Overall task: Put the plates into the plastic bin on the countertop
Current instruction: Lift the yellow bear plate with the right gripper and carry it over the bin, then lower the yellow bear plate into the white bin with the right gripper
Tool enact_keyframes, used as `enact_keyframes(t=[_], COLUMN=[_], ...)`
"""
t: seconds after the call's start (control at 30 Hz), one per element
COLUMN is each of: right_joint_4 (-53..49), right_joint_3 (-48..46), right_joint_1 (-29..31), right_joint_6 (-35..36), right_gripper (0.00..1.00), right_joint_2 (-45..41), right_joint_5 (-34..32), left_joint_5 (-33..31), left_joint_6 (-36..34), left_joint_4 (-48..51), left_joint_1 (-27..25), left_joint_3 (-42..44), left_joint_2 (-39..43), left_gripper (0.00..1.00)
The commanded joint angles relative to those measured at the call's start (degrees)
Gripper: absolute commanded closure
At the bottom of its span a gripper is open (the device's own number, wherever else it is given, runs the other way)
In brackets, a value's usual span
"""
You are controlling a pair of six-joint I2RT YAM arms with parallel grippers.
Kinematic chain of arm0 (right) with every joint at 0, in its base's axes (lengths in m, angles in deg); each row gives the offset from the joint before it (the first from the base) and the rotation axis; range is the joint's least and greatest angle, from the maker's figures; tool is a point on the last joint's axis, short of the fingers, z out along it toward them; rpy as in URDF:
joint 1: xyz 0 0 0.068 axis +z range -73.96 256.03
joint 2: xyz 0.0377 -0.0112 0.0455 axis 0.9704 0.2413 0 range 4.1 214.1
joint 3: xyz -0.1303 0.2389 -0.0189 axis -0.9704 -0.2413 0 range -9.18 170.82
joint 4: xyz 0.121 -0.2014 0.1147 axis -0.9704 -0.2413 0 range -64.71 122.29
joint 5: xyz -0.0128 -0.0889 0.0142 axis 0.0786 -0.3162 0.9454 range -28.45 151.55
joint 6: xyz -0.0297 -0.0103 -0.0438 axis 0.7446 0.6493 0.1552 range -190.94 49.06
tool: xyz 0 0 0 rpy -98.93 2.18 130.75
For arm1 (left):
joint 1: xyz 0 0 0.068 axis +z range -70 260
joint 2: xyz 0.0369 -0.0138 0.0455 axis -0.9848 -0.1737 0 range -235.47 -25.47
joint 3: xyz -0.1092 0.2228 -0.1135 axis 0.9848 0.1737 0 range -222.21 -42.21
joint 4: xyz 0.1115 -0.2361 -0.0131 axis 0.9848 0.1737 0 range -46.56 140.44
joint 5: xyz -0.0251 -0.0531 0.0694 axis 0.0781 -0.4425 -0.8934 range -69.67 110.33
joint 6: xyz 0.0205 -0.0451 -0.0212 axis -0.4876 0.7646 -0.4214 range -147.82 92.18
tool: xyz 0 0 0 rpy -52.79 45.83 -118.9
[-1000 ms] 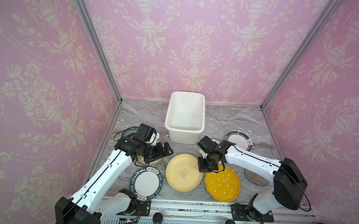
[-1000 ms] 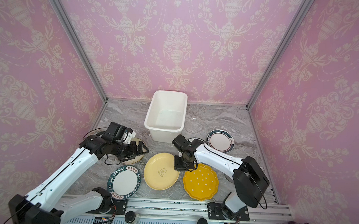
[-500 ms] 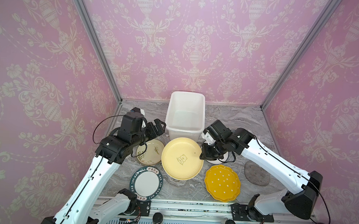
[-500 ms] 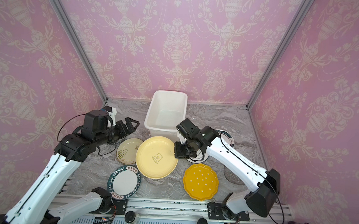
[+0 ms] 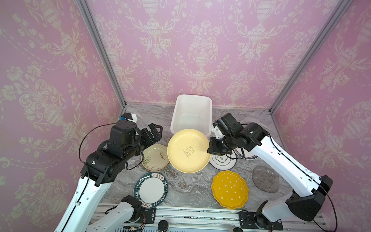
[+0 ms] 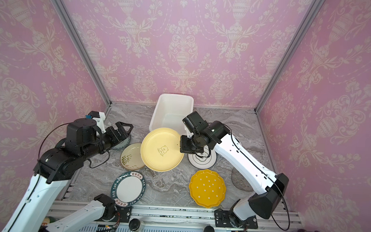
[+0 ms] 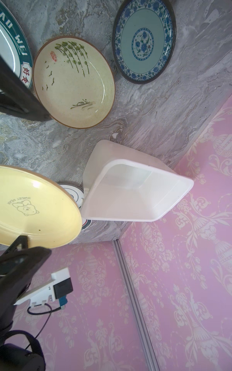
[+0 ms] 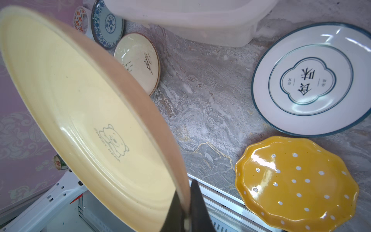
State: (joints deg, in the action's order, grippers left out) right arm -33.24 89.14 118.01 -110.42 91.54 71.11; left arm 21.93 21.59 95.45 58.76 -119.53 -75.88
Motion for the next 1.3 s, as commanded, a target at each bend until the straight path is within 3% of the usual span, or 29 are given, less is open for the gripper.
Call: enact_keyframes(t=[0.0, 0.2, 0.4, 0.6, 0.8, 1.27], right_joint_4=[-3.64, -6.84, -7.24, -0.57, 4.91, 2.94], right_joint_3=[8.51, 23.65, 33.98, 32.51, 34.64, 37.09], right_joint_1=[-1.47, -5.41, -10.33, -14.37, -15.59, -15.47], right_joint_6=[-1.37, -2.05, -0.40, 0.27, 0.27, 8.42], right_gripper=[1.00, 1.00, 1.00, 1.00, 1.00, 1.00], right_joint_2=[4.12, 13.51, 22.19, 26.44, 31.45, 38.33], right_joint_5=[-3.24, -1.80, -0.51, 0.94, 0.65, -6.68], left_joint_5=[3.32, 5.60, 2.04, -1.52, -1.08, 0.15], left_joint_6=[-2.63, -2.56, -2.27, -3.18, -3.18, -2.73], left_joint_4=[4.77, 0.12, -5.12, -9.47, -9.50, -10.93], left_joint_1=[-0.21, -0.21, -0.21, -0.21, -0.21, -0.21], left_joint_3=[-0.66, 1.85, 3.60, 4.47, 3.80, 5.51], left_joint_2=[0.49, -0.19, -2.59, -6.14, -8.98, -11.61], left_gripper=[0.01, 0.01, 0.01, 0.01, 0.01, 0.01])
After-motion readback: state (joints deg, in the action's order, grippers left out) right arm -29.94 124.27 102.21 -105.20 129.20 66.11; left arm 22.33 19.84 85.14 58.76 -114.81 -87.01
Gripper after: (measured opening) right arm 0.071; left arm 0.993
